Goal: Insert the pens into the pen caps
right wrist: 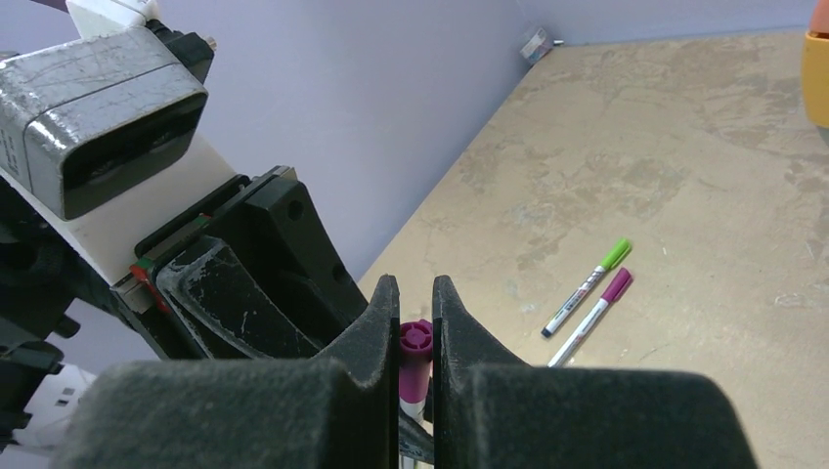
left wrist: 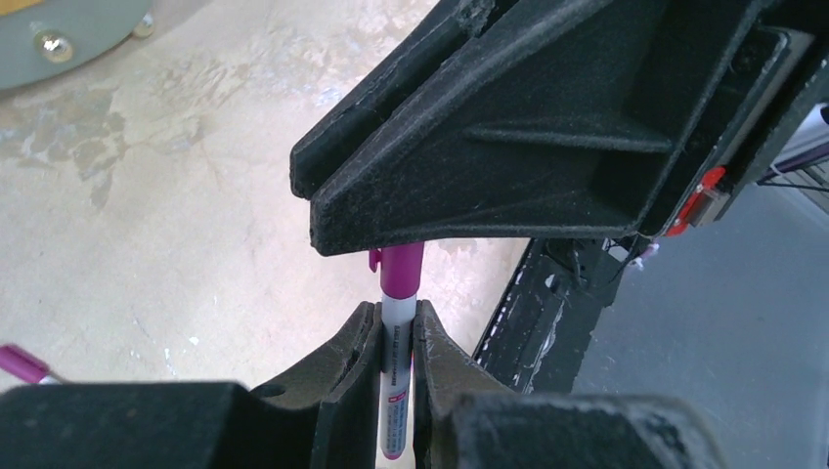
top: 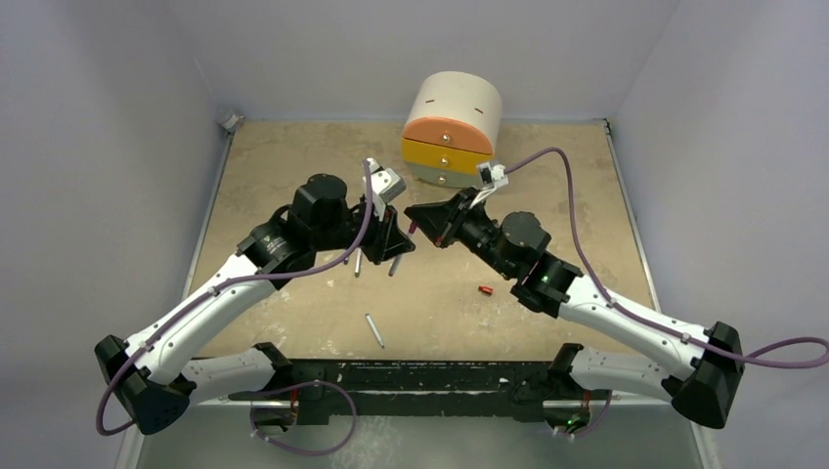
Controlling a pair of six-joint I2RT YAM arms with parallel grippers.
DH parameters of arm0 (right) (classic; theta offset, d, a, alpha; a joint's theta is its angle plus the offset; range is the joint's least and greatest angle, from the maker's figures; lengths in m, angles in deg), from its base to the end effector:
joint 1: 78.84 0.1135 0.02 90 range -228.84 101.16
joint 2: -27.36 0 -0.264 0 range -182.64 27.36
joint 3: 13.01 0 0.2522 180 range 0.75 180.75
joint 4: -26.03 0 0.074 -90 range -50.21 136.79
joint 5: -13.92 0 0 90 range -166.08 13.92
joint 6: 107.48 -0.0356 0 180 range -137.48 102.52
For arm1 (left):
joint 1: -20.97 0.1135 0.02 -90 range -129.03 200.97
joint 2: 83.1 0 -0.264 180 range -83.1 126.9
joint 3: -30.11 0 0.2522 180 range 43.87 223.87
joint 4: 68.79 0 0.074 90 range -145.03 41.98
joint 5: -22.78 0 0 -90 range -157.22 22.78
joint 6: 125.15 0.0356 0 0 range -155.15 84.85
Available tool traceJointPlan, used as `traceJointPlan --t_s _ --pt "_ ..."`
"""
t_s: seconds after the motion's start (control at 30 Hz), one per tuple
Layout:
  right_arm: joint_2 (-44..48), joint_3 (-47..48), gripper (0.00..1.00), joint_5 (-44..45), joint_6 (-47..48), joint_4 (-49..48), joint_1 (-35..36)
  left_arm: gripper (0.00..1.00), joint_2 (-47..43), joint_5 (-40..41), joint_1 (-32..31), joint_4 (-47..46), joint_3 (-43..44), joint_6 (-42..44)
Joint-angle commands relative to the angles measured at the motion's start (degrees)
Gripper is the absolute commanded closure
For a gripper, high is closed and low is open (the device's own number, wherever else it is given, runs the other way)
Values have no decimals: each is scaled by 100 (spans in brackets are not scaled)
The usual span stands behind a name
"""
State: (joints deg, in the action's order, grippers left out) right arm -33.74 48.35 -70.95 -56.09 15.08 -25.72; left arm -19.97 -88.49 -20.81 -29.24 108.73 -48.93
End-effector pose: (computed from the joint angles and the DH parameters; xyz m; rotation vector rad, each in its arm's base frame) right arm 0.1538 0.1996 0.3670 -0.1080 1.4941 1.2605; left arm 0.1715 -0.1706 0.3727 0.7508 1.9615 -0.9767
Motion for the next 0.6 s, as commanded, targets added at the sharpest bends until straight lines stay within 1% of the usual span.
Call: traceJointPlan --t_s 0.0,0.07,0.1,0.17,0.2,0.27,0.37,0.4,0.47,0.57 --pt "109 443 97 -743 5 1740 487 100 -357 220 170 -1495 522 367" --pt "116 671 76 -659 99 1865 482 100 -469 58 172 -1348 385 391" --pt "120 724 68 -642 129 1873 485 100 -517 -61 170 -1255 334 457" --pt "162 734 59 -596 135 1846 485 100 -592 -252 178 -1056 240 538" --pt "190 736 56 -585 147 1805 485 100 -613 -422 171 -951 212 582" --pt "298 734 54 -462 71 1683 481 100 -613 -674 170 -691 191 659" --pt "777 250 52 -182 -225 1242 487 100 -630 -570 170 -429 50 681" --pt "982 38 51 -33 -324 1075 483 100 -631 -392 171 -384 -28 653" --pt "1412 -303 51 244 -411 946 484 100 -631 244 170 -368 -180 552" --pt "1941 -493 50 764 -438 1305 482 100 -548 1395 170 -485 -397 233"
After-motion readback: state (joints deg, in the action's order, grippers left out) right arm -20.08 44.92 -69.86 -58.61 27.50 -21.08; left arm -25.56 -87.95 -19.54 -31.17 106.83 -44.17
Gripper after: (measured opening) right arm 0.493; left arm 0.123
